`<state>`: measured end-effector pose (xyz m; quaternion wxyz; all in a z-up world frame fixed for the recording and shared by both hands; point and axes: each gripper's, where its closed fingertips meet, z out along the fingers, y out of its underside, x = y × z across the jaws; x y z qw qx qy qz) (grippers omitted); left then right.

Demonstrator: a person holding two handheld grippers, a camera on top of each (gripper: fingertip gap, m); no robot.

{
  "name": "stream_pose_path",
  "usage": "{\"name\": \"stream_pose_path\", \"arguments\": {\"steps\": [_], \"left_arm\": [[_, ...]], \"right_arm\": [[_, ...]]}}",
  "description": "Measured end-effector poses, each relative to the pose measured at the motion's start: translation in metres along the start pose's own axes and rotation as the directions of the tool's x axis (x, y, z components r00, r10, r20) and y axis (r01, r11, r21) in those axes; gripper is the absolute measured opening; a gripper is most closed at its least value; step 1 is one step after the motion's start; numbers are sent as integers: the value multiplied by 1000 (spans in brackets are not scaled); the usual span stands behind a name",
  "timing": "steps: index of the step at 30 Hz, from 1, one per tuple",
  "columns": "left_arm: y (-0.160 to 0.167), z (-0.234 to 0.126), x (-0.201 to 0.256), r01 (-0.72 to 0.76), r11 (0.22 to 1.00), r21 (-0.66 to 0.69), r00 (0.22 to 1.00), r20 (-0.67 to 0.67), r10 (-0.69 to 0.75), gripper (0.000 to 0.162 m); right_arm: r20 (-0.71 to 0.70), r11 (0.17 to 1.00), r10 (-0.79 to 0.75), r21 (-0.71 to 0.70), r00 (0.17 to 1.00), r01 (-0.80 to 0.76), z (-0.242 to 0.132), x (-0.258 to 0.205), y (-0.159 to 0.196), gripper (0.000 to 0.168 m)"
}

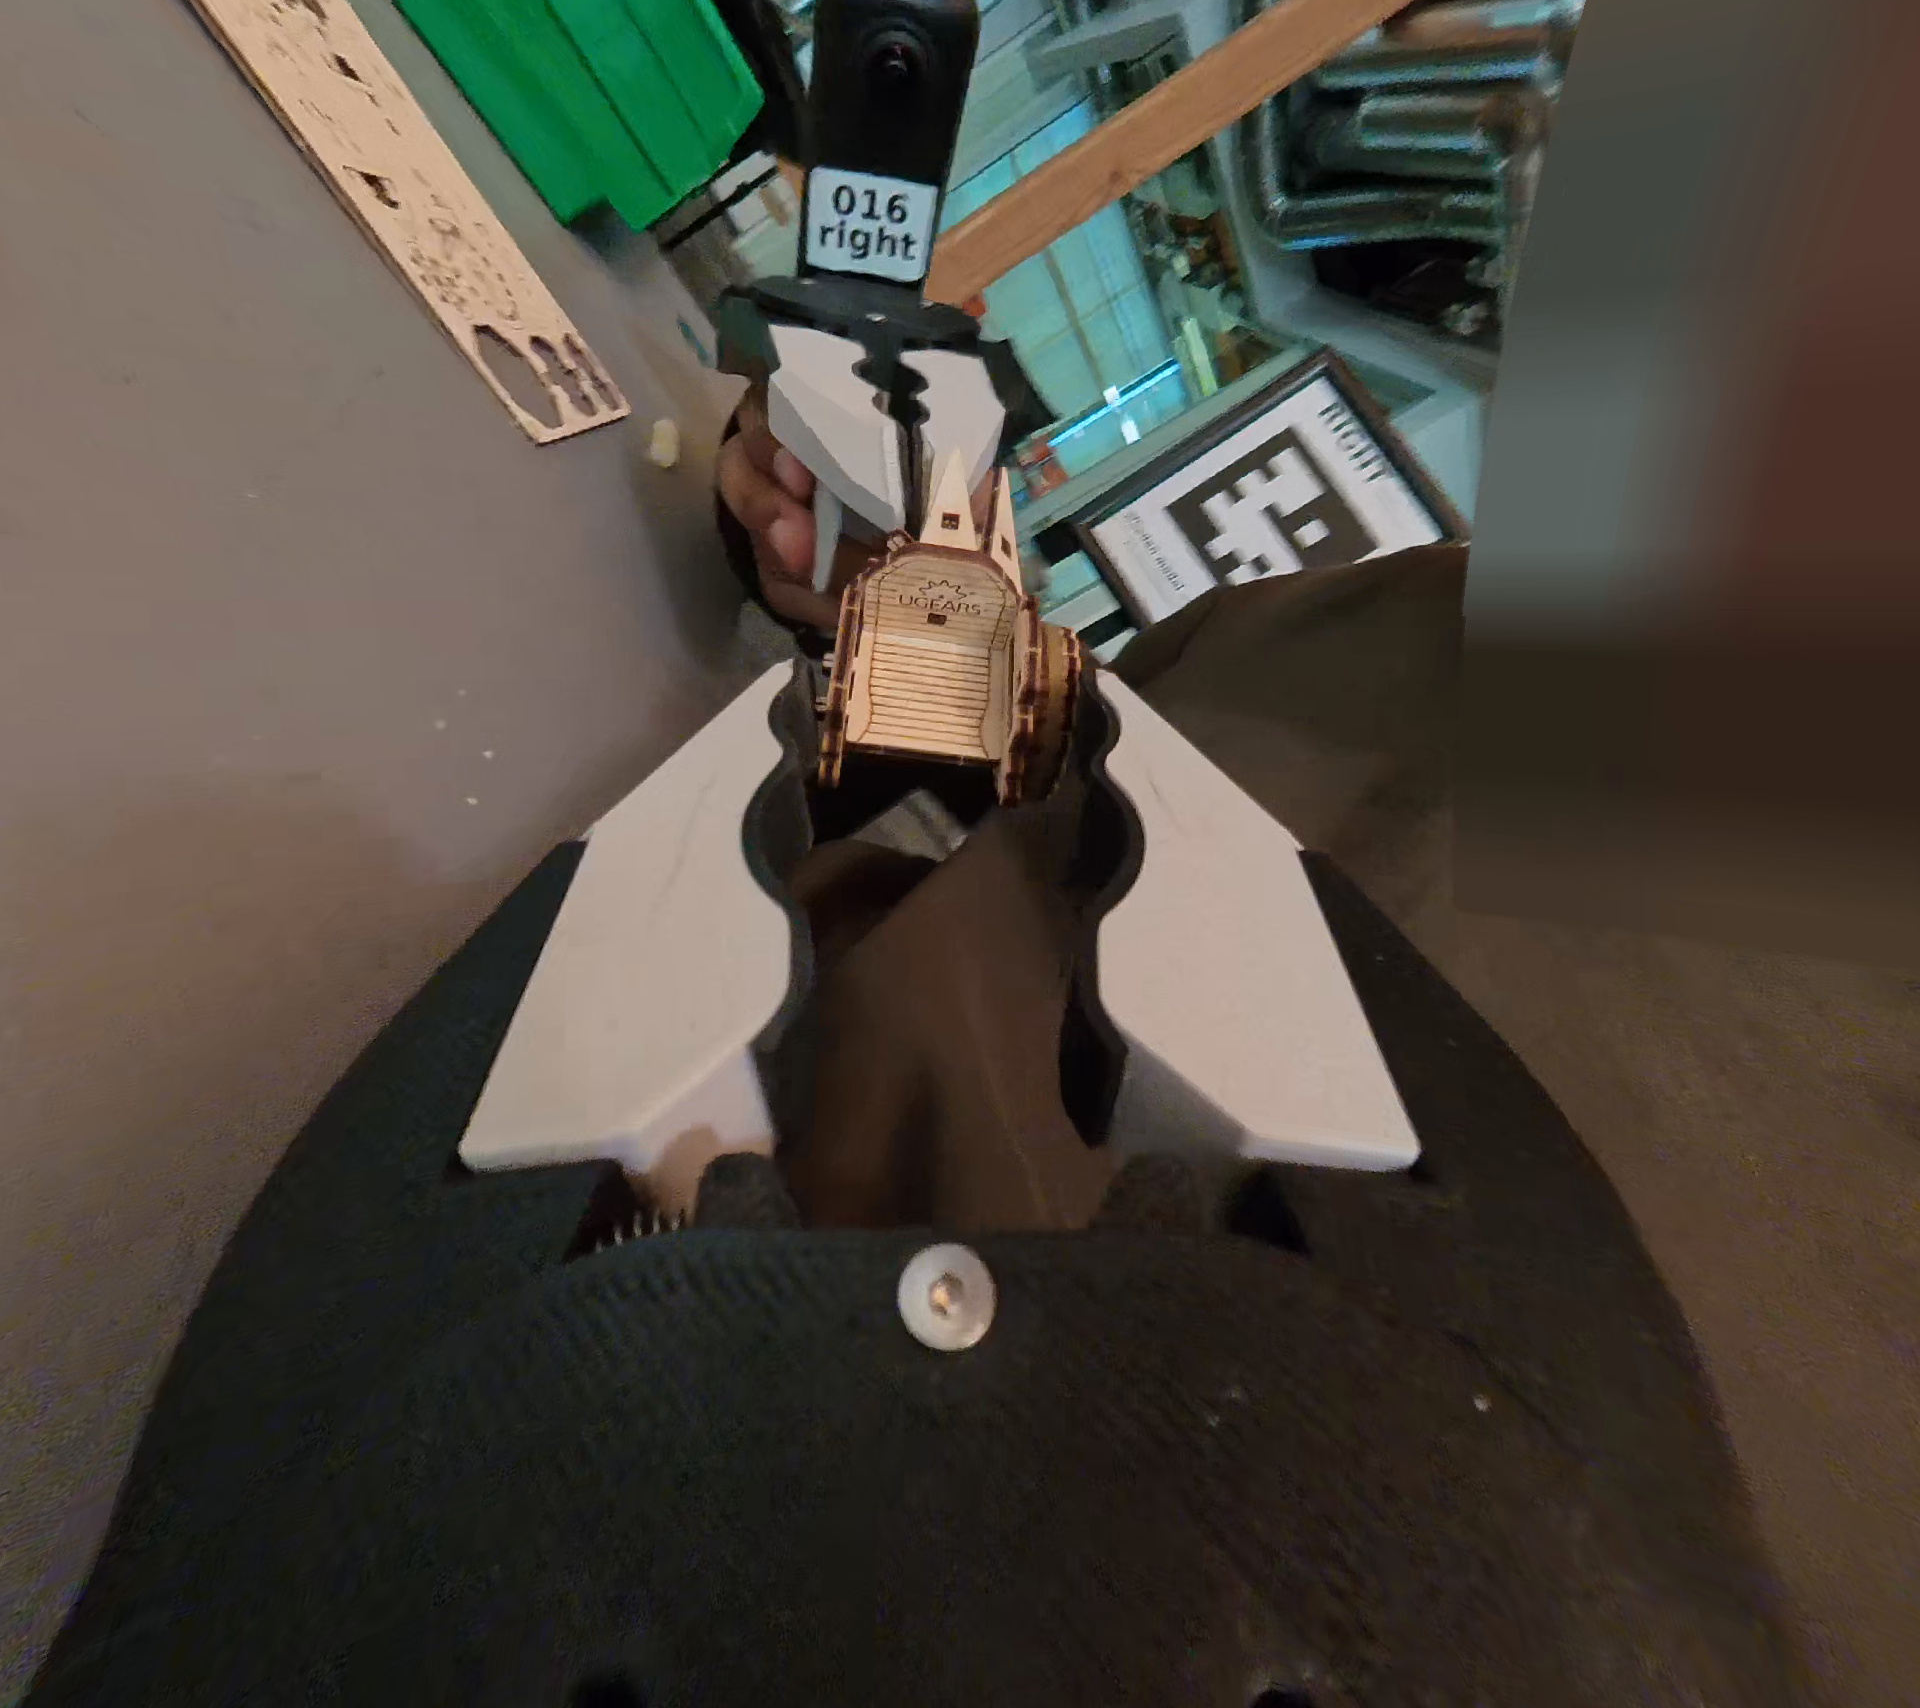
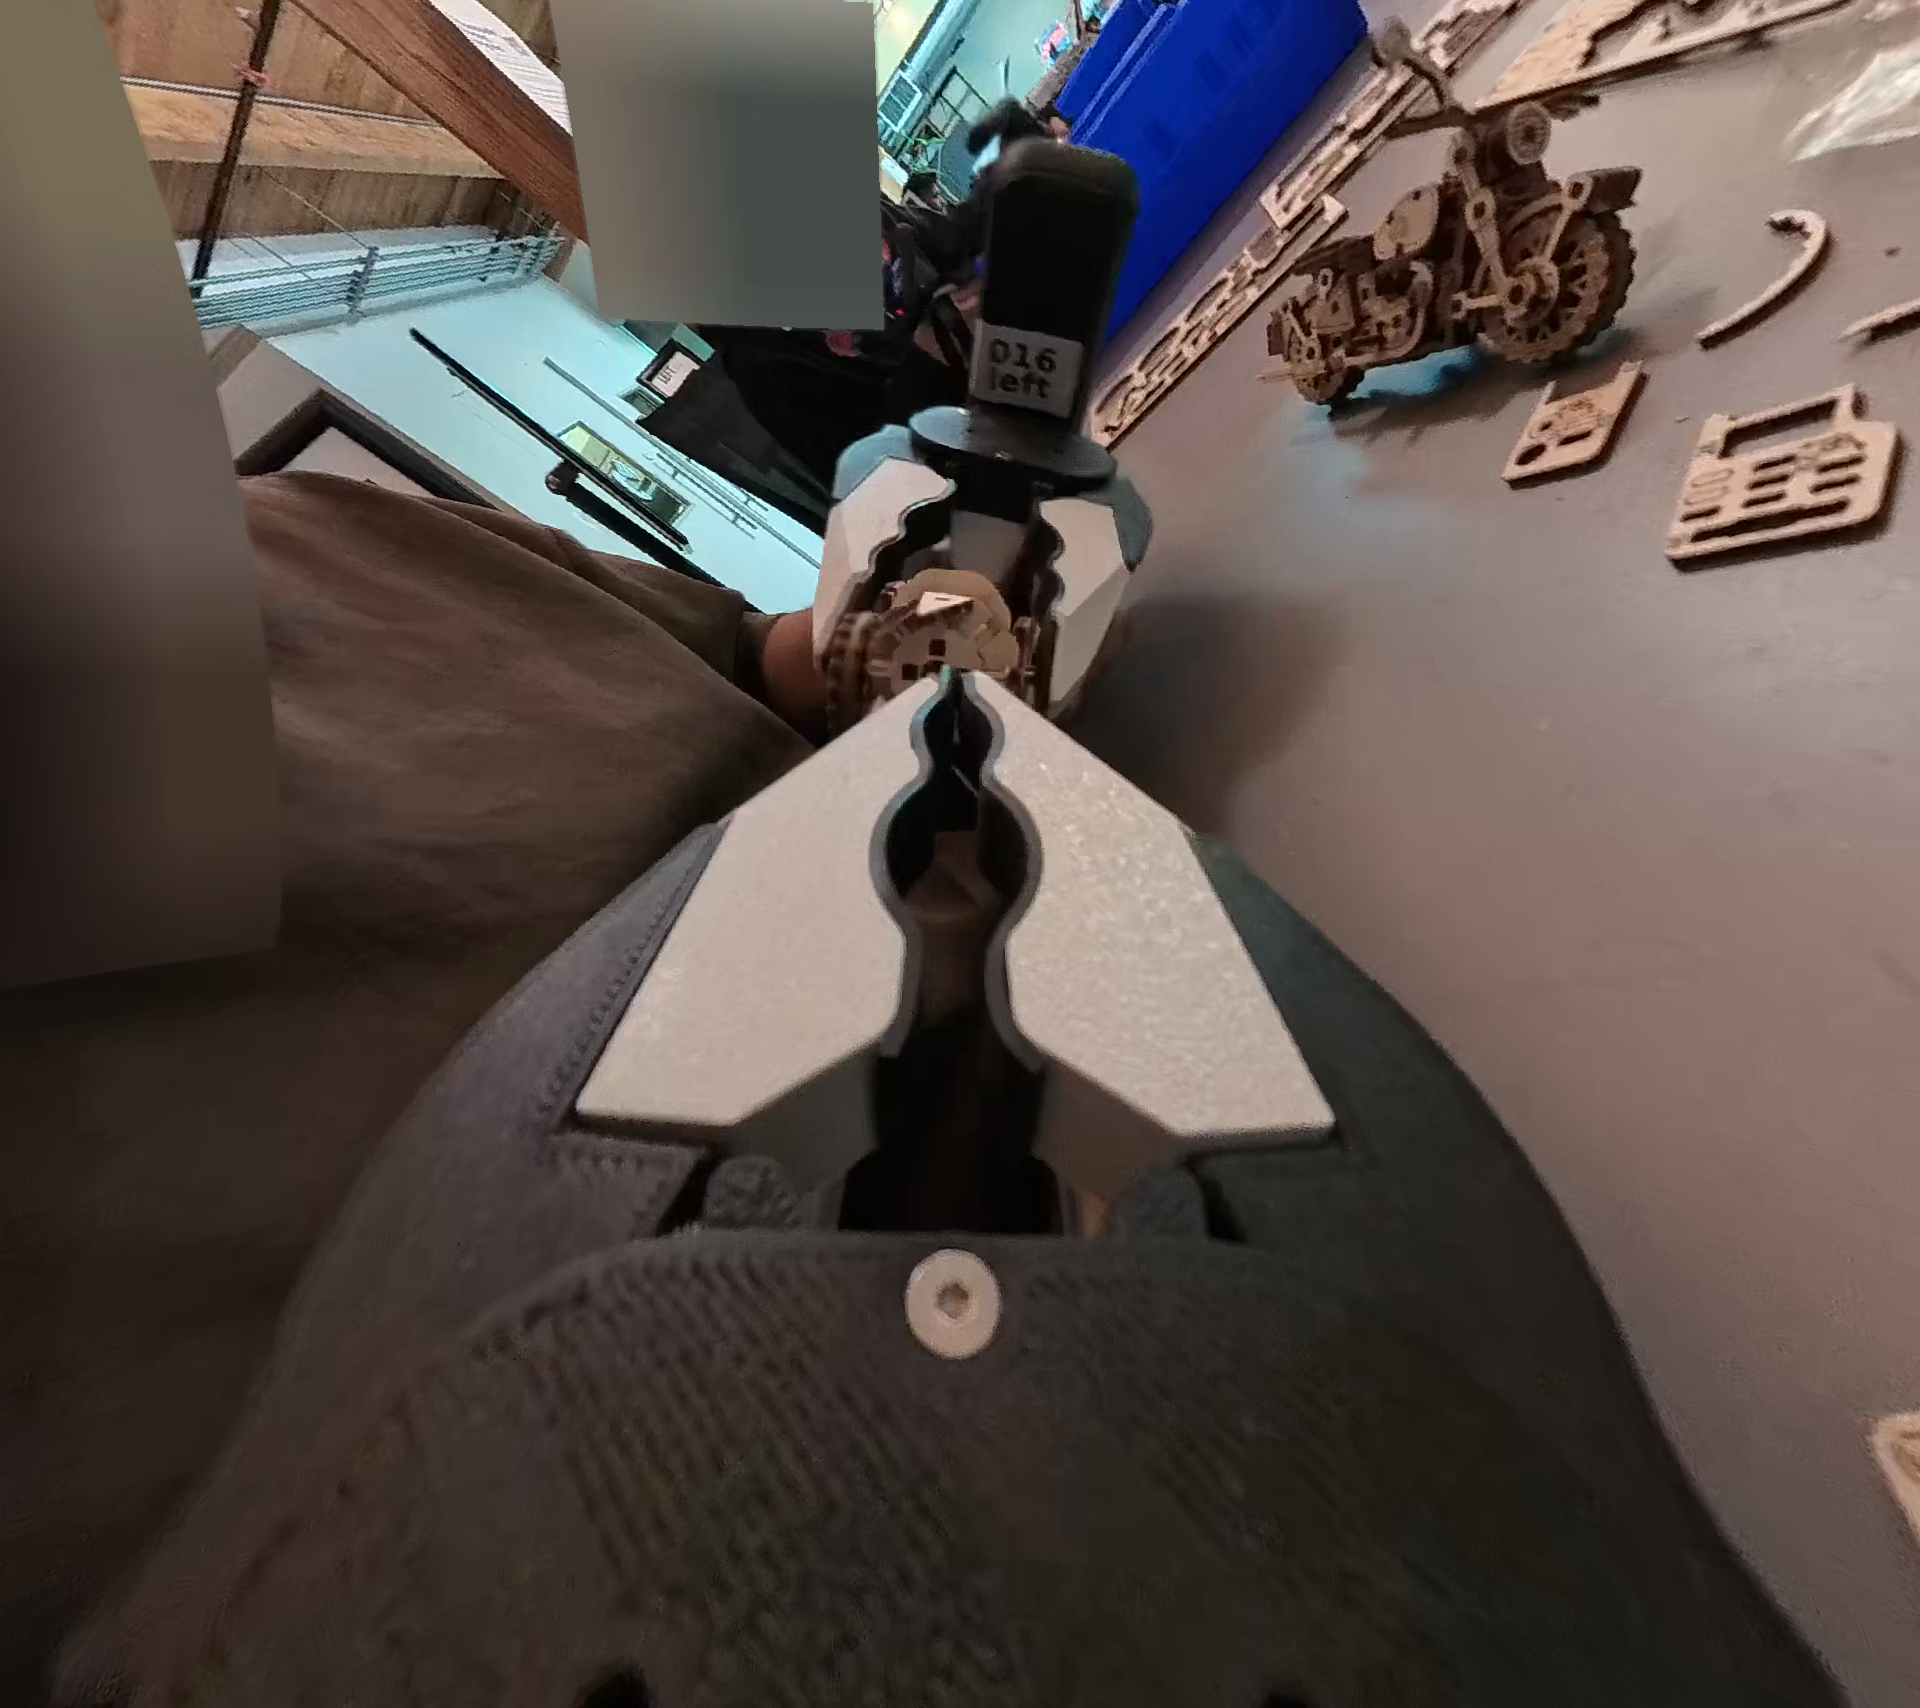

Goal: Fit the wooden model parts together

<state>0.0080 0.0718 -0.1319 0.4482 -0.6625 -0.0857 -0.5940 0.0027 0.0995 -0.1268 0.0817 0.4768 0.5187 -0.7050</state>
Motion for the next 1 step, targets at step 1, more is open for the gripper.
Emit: {"name": "stream_pose_path", "arguments": {"steps": [1], "left_arm": [[-3, -1, 4, 34, 999, 20, 999, -40, -33, 47]], "right_arm": [[2, 1000, -24, 14, 1000, 24, -1, -2, -3, 0]]}}
